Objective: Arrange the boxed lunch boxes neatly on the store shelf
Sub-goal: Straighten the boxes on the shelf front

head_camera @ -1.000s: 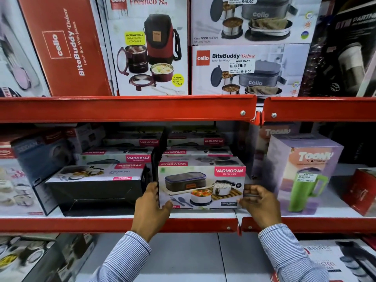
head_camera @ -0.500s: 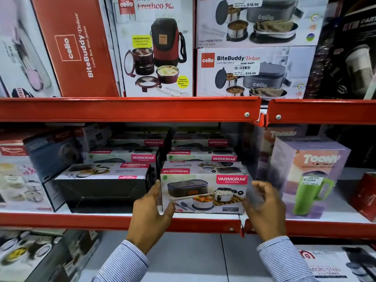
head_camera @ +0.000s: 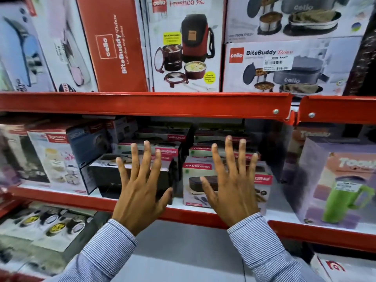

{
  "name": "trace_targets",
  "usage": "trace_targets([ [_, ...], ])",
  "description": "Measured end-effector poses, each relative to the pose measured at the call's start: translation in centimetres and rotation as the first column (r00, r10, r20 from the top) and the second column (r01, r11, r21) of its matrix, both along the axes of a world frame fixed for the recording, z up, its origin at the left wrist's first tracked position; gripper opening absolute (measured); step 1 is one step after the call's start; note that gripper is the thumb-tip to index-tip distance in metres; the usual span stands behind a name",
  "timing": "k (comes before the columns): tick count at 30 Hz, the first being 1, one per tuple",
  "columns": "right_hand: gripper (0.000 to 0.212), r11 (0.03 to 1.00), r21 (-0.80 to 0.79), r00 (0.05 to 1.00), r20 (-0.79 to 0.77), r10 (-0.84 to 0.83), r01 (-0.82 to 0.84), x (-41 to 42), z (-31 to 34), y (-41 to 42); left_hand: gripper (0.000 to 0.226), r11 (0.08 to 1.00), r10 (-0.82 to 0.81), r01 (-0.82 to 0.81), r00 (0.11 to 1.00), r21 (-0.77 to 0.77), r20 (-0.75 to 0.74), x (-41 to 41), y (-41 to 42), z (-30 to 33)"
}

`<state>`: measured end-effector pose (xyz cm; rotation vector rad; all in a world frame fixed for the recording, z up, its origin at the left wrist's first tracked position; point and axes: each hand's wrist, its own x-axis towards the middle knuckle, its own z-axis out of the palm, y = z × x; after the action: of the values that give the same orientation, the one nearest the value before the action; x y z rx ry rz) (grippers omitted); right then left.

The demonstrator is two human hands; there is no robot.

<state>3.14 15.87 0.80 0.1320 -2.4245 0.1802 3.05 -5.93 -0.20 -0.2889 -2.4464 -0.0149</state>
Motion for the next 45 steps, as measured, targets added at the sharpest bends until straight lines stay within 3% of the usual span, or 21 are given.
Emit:
trace_targets([
  [6,0.076,0.993,-0.081,0.996,0.013,0.085,-0.084,-0.6,-1.4,-6.2,0.093,0.998,0.042,-0.045,0.995,0.034,0.093,-1.4,-8.0,-1.4],
  [10,0.072,0.906,-0.386,0.979,0.039,0.202,-0.172,-1.3,-1.8,-11.3,0.090,0.974,-0.094,0.070,0.990,0.213,0.102,-3.7,-13.3,-3.0],
  [14,0.069,0.820,-0.567,0.988,0.069,0.138,-0.075,-1.9,-2.1,-15.7,0.092,0.898,-0.197,0.134,0.974,0.419,0.110,-5.3,-17.8,-4.1],
  [18,0.066,0.754,-0.653,0.986,0.161,0.043,0.074,-2.2,-1.4,-17.6,0.093,0.857,-0.209,0.123,0.971,0.500,0.119,-5.6,-20.0,-4.0],
  [22,0.057,0.689,-0.704,0.965,0.263,0.027,0.172,-2.6,-0.5,-17.8,0.100,0.837,-0.192,0.028,0.950,0.547,0.247,-6.6,-20.7,-3.4],
  [27,0.050,0.657,-0.723,0.935,0.347,0.078,0.214,-3.4,0.6,-18.1,0.070,0.707,-0.280,-0.080,0.880,0.703,0.382,-8.0,-20.6,-2.0],
  [33,0.061,0.564,-0.804,0.956,0.281,0.079,0.189,-2.9,1.4,-17.0,0.043,0.457,-0.432,-0.057,0.858,0.888,0.277,-8.0,-21.0,-0.1],
  [39,0.030,0.477,-0.876,0.990,0.120,0.069,0.073,-2.3,2.4,-15.8,0.049,0.265,-0.423,0.033,0.902,0.964,0.086,-7.8,-20.9,1.4],
  [42,0.035,0.487,-0.868,0.991,0.129,0.033,0.097,-2.2,2.7,-15.5,0.048,0.259,-0.386,0.038,0.920,0.965,0.068,-7.9,-21.0,1.3],
  [45,0.026,0.527,-0.845,0.993,0.114,0.011,0.091,-2.4,2.6,-15.2,0.035,0.261,-0.369,0.042,0.928,0.965,0.059,-8.2,-21.6,0.6],
])
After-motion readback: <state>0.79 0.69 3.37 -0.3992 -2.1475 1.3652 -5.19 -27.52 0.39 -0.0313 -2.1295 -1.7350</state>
